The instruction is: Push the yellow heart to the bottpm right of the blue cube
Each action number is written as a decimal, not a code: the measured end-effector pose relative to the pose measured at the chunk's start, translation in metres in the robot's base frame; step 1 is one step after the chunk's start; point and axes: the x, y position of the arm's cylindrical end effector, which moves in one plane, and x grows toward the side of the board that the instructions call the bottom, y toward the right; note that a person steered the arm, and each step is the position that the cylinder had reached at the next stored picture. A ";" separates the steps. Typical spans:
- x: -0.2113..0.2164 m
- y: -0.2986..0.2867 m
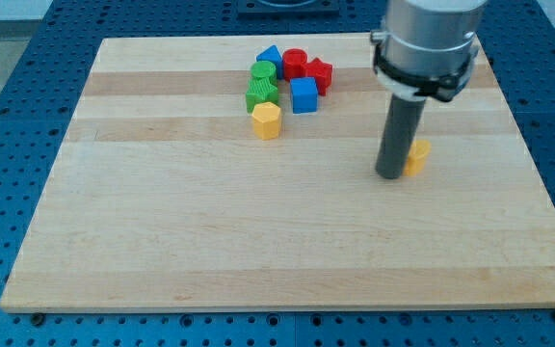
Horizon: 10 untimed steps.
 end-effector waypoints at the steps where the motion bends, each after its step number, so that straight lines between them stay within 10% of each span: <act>1: 0.008 0.004; 3: 0.044 0.018; 6: -0.050 0.015; 10: -0.061 0.044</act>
